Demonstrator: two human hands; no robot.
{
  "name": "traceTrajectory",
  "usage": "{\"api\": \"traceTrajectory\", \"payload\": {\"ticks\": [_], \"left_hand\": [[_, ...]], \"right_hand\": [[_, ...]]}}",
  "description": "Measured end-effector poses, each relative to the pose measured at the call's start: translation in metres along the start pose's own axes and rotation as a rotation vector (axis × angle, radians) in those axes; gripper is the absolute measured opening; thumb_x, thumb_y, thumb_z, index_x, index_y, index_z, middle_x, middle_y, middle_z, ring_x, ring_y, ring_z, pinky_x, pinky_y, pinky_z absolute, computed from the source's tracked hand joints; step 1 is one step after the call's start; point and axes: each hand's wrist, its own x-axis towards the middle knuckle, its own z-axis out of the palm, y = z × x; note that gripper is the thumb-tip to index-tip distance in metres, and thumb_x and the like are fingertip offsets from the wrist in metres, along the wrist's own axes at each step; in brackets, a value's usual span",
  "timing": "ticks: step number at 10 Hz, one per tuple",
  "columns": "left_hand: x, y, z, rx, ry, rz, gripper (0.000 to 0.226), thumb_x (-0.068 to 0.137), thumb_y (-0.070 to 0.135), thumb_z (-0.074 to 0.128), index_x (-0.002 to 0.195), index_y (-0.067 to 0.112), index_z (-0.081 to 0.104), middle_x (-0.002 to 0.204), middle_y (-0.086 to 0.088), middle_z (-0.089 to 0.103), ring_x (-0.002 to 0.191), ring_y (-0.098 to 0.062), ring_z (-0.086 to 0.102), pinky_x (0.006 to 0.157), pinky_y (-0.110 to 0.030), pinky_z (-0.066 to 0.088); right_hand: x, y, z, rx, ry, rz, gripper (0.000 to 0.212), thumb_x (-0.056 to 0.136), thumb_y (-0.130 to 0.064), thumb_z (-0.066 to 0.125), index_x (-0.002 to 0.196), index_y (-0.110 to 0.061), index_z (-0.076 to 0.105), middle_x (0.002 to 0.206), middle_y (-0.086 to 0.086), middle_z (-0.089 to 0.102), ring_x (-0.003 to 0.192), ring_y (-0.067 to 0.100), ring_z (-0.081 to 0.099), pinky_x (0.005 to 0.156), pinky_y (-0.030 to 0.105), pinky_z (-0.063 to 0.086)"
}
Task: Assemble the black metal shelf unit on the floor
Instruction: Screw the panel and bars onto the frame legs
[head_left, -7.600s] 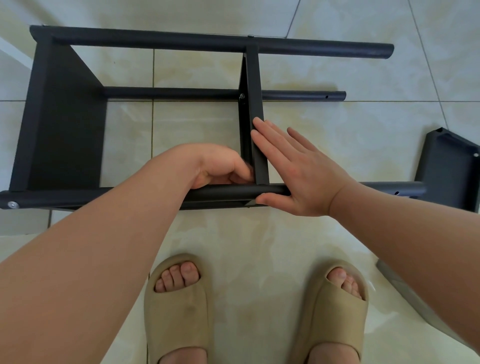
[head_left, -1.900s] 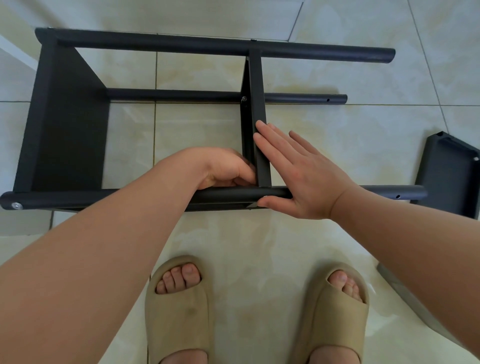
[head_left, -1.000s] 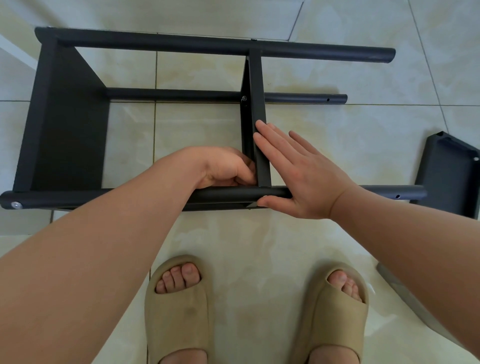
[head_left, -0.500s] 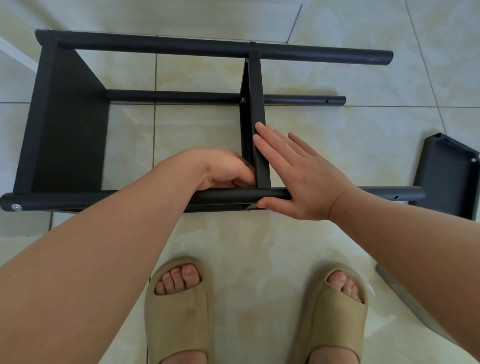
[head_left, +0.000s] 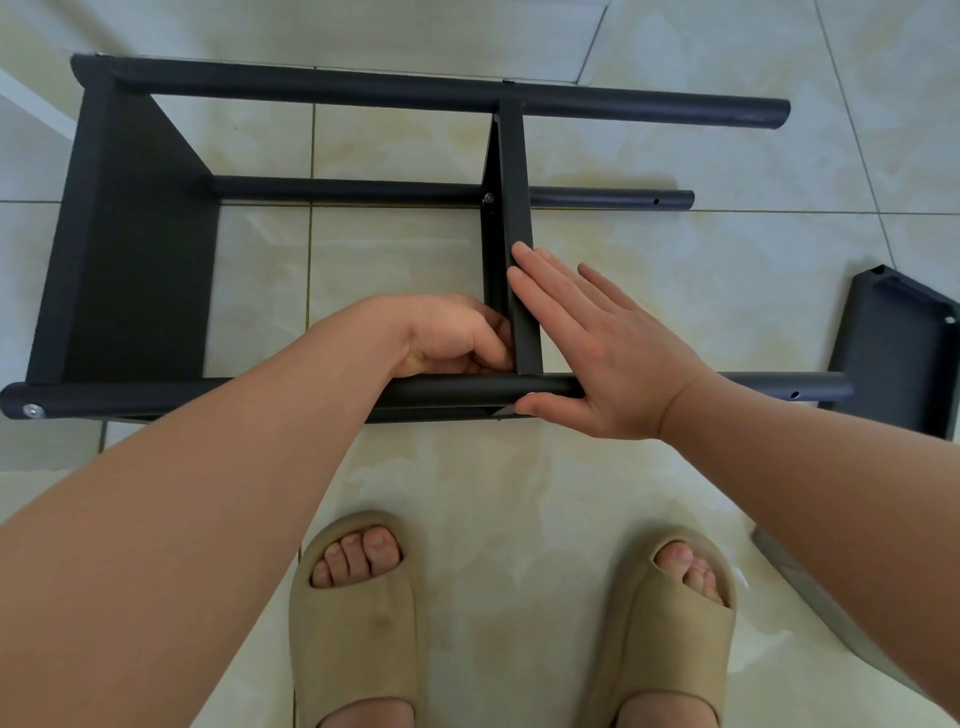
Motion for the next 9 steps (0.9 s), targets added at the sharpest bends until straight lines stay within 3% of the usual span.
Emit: {"api": "traceTrajectory", "payload": {"ticks": [1,2,4,5,6,7,8,9], "left_hand": [[-0.0002,0.0,-0.0009,0.037,-0.011,-0.044,0.012,0.092,0.001,0.056,0.092,0.002,0.068,0.087,-0.015,0.072,0.078,-0.024,0.07,0.072,-0.032,0.058],[0.0003,-0.0003,-0.0014,0.067,0.026,-0.047,0.013,0.089,-0.002,0.057,0.086,0.003,0.068,0.073,-0.012,0.071,0.069,-0.024,0.069,0.065,-0.029,0.058],[0.0014,-0.0008,0.0003,0.048,0.041,-0.019,0.026,0.087,-0.012,0.05,0.111,-0.007,0.059,0.104,-0.033,0.06,0.091,-0.036,0.062,0.077,-0.035,0.058],[0.0016,-0.0001,0.0001,0.073,0.031,0.001,0.032,0.089,-0.011,0.052,0.12,-0.012,0.058,0.12,-0.037,0.061,0.096,-0.037,0.066,0.087,-0.041,0.056],[0.0016,0.0005,-0.0006,0.081,0.03,0.02,0.033,0.09,-0.01,0.053,0.123,-0.01,0.058,0.121,-0.035,0.061,0.097,-0.036,0.066,0.088,-0.041,0.056],[0.0015,-0.0004,-0.0009,0.067,0.029,0.008,0.028,0.09,-0.009,0.052,0.117,-0.012,0.059,0.113,-0.036,0.063,0.095,-0.035,0.065,0.086,-0.038,0.056],[0.0014,-0.0006,-0.0018,0.059,0.014,-0.037,0.016,0.091,0.001,0.055,0.083,-0.001,0.069,0.077,-0.02,0.066,0.076,-0.027,0.067,0.068,-0.031,0.056],[0.0024,-0.0014,-0.0022,0.061,0.043,-0.044,0.012,0.089,0.002,0.06,0.081,0.006,0.068,0.064,-0.007,0.068,0.062,-0.02,0.069,0.058,-0.026,0.055]], "right_hand": [[-0.0003,-0.0002,-0.0001,0.003,0.004,0.001,0.102,0.091,-0.076,0.032,0.161,-0.005,0.011,0.17,0.008,0.0,0.157,0.022,0.001,0.127,0.046,0.012],[-0.0001,0.0001,-0.0003,0.003,0.0,-0.001,0.102,0.091,-0.076,0.032,0.161,-0.005,0.01,0.17,0.008,-0.001,0.157,0.022,0.0,0.127,0.047,0.013],[0.0002,0.0004,0.0013,0.003,0.004,-0.004,0.102,0.091,-0.076,0.032,0.161,-0.005,0.01,0.17,0.008,-0.001,0.157,0.022,0.0,0.127,0.047,0.013],[0.0001,0.0008,0.0008,0.003,0.006,-0.006,0.102,0.091,-0.076,0.033,0.161,-0.005,0.01,0.17,0.008,-0.001,0.157,0.022,0.0,0.127,0.047,0.013],[0.0001,0.0008,0.0007,-0.001,0.005,-0.006,0.102,0.092,-0.077,0.032,0.161,-0.006,0.01,0.17,0.008,-0.001,0.157,0.022,0.0,0.127,0.046,0.012],[0.0002,0.0006,0.0007,0.0,0.001,-0.004,0.102,0.091,-0.077,0.032,0.162,-0.006,0.009,0.17,0.008,-0.001,0.157,0.022,0.0,0.127,0.046,0.012],[0.0001,0.0006,0.0004,-0.004,-0.002,-0.004,0.102,0.091,-0.076,0.032,0.162,-0.006,0.009,0.17,0.008,-0.002,0.157,0.022,-0.001,0.127,0.046,0.012],[-0.0001,0.0002,-0.0001,-0.002,0.001,-0.005,0.102,0.091,-0.076,0.032,0.162,-0.006,0.009,0.17,0.008,-0.002,0.157,0.022,0.0,0.127,0.046,0.012]]}}
